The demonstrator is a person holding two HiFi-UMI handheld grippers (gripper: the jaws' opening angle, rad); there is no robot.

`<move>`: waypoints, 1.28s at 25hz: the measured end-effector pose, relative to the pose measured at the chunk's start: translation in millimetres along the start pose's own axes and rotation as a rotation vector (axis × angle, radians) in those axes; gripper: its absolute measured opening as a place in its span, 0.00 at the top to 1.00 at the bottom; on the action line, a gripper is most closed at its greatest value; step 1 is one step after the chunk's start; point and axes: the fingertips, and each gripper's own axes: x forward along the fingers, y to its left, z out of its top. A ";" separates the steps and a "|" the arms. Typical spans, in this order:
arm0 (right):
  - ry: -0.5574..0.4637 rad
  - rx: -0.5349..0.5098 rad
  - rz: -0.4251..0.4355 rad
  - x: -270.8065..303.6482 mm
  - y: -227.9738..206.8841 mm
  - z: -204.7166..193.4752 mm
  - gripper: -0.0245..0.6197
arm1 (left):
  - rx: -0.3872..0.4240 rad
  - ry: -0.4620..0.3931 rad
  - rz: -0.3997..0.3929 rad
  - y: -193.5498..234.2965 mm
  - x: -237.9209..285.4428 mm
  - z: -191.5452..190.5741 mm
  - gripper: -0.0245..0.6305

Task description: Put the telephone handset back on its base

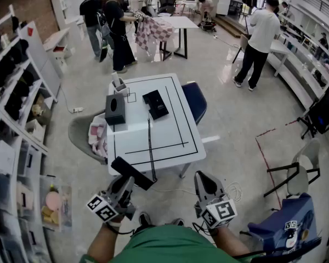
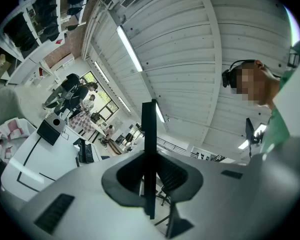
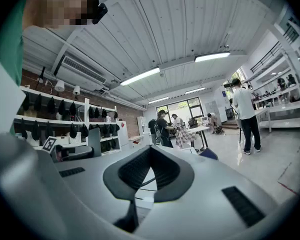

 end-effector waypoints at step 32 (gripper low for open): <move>0.016 -0.027 -0.164 58.1 108.4 -8.6 0.93 | -0.097 0.022 -0.127 92.7 -67.8 68.4 0.84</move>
